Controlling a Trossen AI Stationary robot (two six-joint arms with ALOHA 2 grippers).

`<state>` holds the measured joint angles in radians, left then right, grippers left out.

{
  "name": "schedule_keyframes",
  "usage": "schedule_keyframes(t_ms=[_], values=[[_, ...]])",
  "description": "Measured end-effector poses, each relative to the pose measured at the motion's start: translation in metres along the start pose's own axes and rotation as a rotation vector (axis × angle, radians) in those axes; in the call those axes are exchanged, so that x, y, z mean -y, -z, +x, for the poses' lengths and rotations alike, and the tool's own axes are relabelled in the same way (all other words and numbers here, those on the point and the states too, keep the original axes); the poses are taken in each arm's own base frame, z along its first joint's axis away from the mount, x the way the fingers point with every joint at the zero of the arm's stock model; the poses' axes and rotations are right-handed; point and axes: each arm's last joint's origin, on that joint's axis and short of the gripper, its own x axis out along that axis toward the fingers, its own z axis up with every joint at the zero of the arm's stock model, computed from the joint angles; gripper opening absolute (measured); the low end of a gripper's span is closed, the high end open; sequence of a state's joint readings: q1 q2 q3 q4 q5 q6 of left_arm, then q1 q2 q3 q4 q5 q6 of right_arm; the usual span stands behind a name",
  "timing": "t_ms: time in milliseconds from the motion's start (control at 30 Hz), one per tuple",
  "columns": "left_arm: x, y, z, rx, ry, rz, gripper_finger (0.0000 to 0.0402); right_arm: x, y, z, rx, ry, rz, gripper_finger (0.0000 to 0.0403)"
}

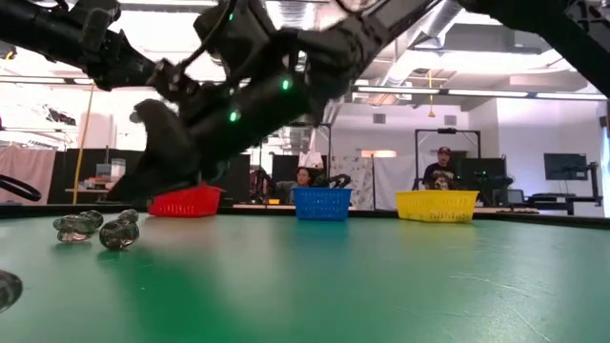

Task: Sort Halloween decoration
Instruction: Put the black skull toy into the blue bin

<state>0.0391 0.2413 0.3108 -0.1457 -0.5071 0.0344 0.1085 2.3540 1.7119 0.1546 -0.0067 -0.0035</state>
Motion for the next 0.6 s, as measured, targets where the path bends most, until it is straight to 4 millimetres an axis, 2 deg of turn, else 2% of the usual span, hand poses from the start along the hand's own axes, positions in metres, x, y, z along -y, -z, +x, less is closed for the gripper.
schedule_keyframes(t_ms=[133, 300, 433, 600], values=[[0.0, 0.0, 0.0, -0.001, 0.001, -0.007, 0.0169, 0.008, -0.017, -0.018, -0.035, 0.018, -0.071, 0.0092], [0.0, 0.0, 0.0, -0.003, 0.001, -0.015, 0.0169, 0.028, -0.036, -0.043, -0.079, 0.051, -0.105, 0.0057], [0.0, 0.001, 0.0, -0.012, 0.002, -0.013, 0.0169, 0.045, -0.04, -0.057, -0.146, 0.075, -0.087, 0.0033], [0.0, 0.002, 0.0, -0.022, 0.002, -0.01, 0.0169, 0.06, -0.036, -0.064, -0.215, 0.091, -0.092, 0.0019]])
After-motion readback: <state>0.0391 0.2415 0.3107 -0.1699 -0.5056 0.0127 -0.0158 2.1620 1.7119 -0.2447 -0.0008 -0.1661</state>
